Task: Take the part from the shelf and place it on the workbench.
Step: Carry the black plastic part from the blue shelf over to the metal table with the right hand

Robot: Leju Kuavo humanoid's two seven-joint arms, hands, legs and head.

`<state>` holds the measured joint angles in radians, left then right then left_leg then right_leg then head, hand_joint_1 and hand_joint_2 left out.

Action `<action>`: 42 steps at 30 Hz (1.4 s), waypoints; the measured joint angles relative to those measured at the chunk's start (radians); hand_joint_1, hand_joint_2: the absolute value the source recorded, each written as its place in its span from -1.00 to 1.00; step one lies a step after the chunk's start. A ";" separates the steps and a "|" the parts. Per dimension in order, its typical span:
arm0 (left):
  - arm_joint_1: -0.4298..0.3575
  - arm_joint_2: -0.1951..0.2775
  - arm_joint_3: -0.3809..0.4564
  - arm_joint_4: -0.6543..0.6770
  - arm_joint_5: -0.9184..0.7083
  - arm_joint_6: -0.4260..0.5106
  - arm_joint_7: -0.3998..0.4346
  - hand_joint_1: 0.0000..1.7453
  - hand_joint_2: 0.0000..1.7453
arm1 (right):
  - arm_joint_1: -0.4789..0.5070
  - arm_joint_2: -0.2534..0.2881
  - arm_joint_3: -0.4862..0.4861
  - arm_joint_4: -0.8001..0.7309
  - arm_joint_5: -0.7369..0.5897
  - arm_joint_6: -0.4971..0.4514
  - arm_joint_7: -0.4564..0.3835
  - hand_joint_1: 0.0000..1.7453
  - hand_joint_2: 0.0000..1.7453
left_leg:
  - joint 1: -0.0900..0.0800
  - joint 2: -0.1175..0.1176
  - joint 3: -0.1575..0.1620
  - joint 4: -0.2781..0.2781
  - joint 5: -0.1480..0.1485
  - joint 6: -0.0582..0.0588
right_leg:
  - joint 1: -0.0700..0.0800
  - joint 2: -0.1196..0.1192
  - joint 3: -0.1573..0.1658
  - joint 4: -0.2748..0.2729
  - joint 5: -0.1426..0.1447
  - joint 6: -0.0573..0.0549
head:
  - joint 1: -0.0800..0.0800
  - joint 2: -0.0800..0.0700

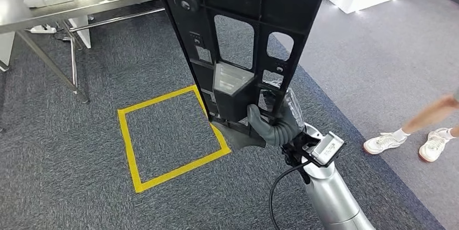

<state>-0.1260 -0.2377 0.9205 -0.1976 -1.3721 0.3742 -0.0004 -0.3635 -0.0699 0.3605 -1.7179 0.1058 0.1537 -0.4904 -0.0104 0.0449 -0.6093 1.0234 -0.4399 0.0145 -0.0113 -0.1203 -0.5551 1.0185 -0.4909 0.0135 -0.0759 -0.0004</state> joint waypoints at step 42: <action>0.004 0.005 -0.001 0.000 -0.019 0.020 0.015 -1.00 1.00 | 0.005 -0.001 0.001 -0.006 -0.002 -0.018 -0.016 0.88 1.00 | 0.005 -0.070 0.095 -0.025 -0.058 0.023 | -0.006 0.117 -0.131 0.104 0.056 0.000 | 0.000 0.000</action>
<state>-0.1222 -0.2326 0.9194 -0.1975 -1.3910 0.3939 0.0146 -0.3587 -0.0706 0.3613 -1.7240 0.1037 0.1357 -0.5062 -0.0056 -0.0248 -0.5140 0.9986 -0.4978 0.0373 -0.0172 -0.0031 -0.6862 1.1224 -0.4353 0.0139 -0.0762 -0.0004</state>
